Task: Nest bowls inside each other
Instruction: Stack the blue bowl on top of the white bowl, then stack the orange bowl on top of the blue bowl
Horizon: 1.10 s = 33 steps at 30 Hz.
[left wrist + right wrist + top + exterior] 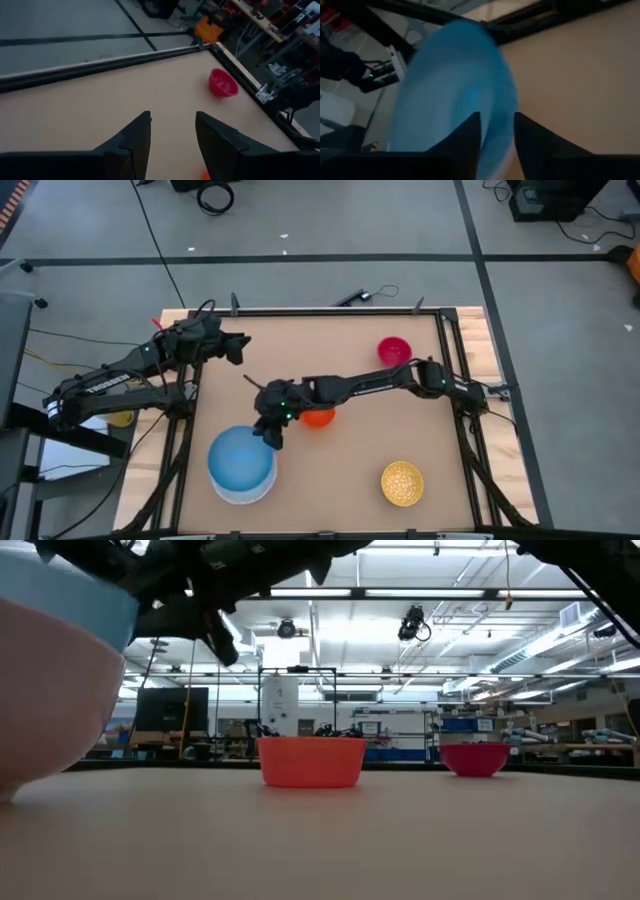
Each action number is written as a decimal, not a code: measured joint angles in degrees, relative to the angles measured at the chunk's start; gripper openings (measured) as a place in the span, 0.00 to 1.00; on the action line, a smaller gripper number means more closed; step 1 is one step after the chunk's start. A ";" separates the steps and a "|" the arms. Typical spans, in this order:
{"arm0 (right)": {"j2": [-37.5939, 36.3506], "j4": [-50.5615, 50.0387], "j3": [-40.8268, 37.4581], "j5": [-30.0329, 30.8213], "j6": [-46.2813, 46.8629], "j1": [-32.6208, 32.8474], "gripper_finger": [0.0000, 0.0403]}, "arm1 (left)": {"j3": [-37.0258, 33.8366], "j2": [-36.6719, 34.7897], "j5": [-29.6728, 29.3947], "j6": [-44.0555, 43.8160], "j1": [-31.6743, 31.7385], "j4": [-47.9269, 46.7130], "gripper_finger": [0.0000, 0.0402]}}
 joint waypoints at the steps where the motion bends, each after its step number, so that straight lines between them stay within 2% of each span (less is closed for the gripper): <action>1: -0.43 -0.32 0.00 0.27 0.38 -0.39 0.37 | 0.00 0.00 -0.01 -0.53 -0.14 -0.38 0.39; 6: -2.64 -5.04 0.01 -0.19 2.25 -3.15 0.49 | 0.00 -0.01 0.00 -1.55 -0.57 -2.35 0.39; 8: -3.13 -7.10 0.00 -2.06 1.72 -4.31 0.51 | 0.00 -0.02 -0.03 -1.70 -0.73 -2.37 0.39; 11: -4.41 -13.46 0.00 -1.62 1.25 -5.91 0.52 | 0.00 -0.01 -0.01 -1.72 -0.82 -2.54 0.39; 18: -7.83 -34.60 -0.09 5.44 -6.44 -9.36 0.52 | 0.00 0.45 -0.05 -2.59 -1.25 -3.99 0.39; 21: -9.67 -39.70 -2.63 8.30 -9.33 -10.67 0.52 | -0.02 1.61 -0.03 -2.61 -2.32 -5.92 0.39; 26: -13.10 -38.73 -15.03 9.90 -9.61 -13.58 0.52 | -0.02 4.64 -0.03 -2.79 -5.57 -7.68 0.39; 33: -16.50 -26.69 -29.36 3.10 -7.21 -14.18 0.49 | -0.02 9.76 -1.01 -3.09 -9.52 -7.52 0.39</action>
